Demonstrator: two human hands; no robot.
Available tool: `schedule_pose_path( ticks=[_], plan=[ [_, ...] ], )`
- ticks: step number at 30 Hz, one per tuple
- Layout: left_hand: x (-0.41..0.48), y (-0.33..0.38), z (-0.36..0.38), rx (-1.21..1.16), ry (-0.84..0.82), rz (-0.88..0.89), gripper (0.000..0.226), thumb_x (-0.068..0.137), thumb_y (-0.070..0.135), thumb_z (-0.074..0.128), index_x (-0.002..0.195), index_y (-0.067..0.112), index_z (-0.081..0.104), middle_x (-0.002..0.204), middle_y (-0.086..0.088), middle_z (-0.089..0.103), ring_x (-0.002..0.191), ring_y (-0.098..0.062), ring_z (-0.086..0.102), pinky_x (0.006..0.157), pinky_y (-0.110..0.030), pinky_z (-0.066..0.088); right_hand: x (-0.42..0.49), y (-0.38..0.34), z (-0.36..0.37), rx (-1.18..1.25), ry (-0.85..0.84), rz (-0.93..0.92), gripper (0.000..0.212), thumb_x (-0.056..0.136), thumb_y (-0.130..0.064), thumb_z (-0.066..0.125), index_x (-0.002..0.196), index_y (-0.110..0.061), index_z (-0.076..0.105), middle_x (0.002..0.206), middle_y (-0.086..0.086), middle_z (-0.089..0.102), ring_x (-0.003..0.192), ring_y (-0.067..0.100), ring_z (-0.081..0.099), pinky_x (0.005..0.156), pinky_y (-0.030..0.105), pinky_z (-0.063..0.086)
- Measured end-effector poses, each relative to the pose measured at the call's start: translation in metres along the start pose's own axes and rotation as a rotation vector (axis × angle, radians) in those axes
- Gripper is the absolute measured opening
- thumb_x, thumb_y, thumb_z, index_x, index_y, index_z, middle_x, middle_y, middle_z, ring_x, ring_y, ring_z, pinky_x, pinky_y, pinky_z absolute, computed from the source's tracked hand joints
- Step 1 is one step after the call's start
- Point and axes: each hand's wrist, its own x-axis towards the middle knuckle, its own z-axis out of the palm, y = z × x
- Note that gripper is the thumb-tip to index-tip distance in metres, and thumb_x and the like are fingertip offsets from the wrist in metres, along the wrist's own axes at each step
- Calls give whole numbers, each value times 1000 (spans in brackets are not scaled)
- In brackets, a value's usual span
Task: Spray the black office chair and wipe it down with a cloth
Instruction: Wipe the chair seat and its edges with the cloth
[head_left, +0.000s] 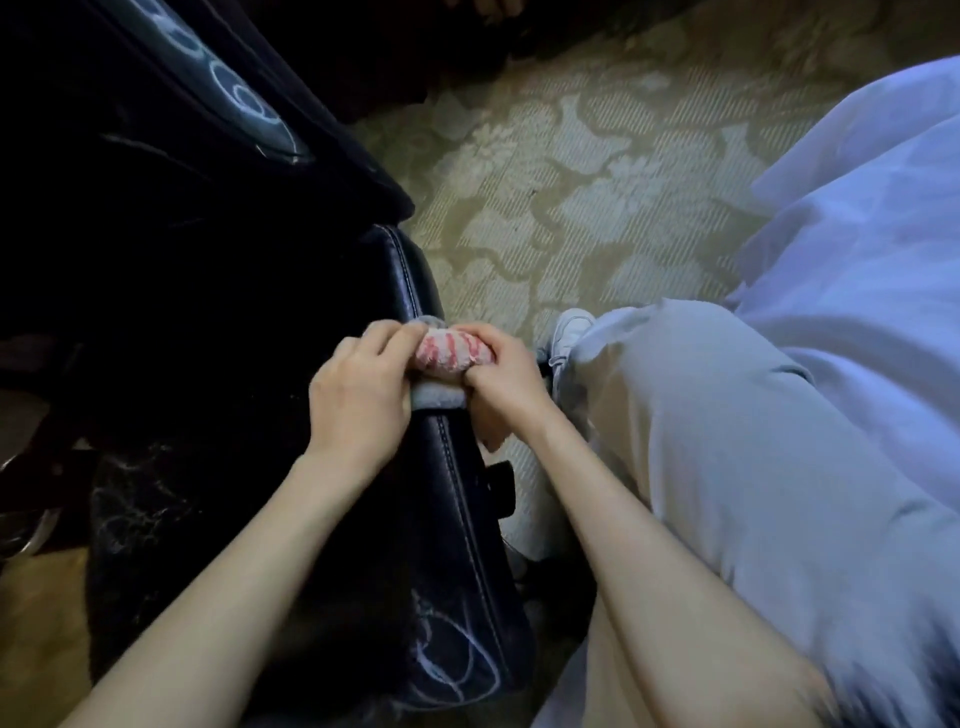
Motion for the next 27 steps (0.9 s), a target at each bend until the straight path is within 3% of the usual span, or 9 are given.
schedule_pose_path(
  ticks=[5, 10, 14, 19, 23, 27],
  plan=[
    [68, -30, 8, -16, 27, -89, 49, 82, 12, 58, 129, 25, 54, 121, -6, 59, 92, -40, 59, 69, -48, 51, 75, -28, 3, -127, -52, -84, 54, 68, 5, 52, 112, -23, 65, 100, -5, 65, 102, 17, 60, 94, 32, 47],
    [62, -31, 4, -10, 10, -22, 50, 80, 11, 60, 129, 22, 54, 118, -8, 58, 91, -40, 59, 68, -49, 53, 68, -23, -1, -157, -78, -107, 53, 70, 5, 52, 113, -22, 65, 99, -7, 65, 102, 17, 60, 90, 29, 46],
    [2, -9, -5, -33, -20, 24, 52, 78, 10, 66, 128, 17, 56, 118, -7, 59, 81, -36, 58, 60, -43, 52, 11, -11, -3, -165, -43, -93, 52, 70, 7, 49, 109, -22, 67, 101, -6, 67, 97, 13, 59, 84, 24, 43],
    [-96, 30, -11, -96, -33, 46, 53, 72, 7, 72, 123, 16, 60, 120, -4, 59, 86, -28, 59, 59, -37, 53, -98, 21, -8, -200, 14, -64, 53, 70, 4, 49, 113, -22, 66, 116, -5, 65, 108, 12, 57, 98, 27, 42],
    [-169, 57, -10, -104, -13, 104, 41, 77, 13, 55, 118, 14, 61, 122, -6, 59, 102, -26, 59, 71, -37, 55, -185, 57, -6, -309, 79, -120, 59, 61, -6, 46, 113, -28, 62, 118, -10, 61, 110, 12, 54, 99, 33, 43],
    [-215, 68, -9, -93, -73, 120, 38, 78, 17, 47, 112, 15, 62, 119, -4, 59, 102, -25, 59, 71, -35, 56, -233, 69, -3, -387, 33, -103, 59, 63, 0, 50, 110, -35, 55, 115, -20, 53, 106, 8, 49, 90, 22, 39]
  ],
)
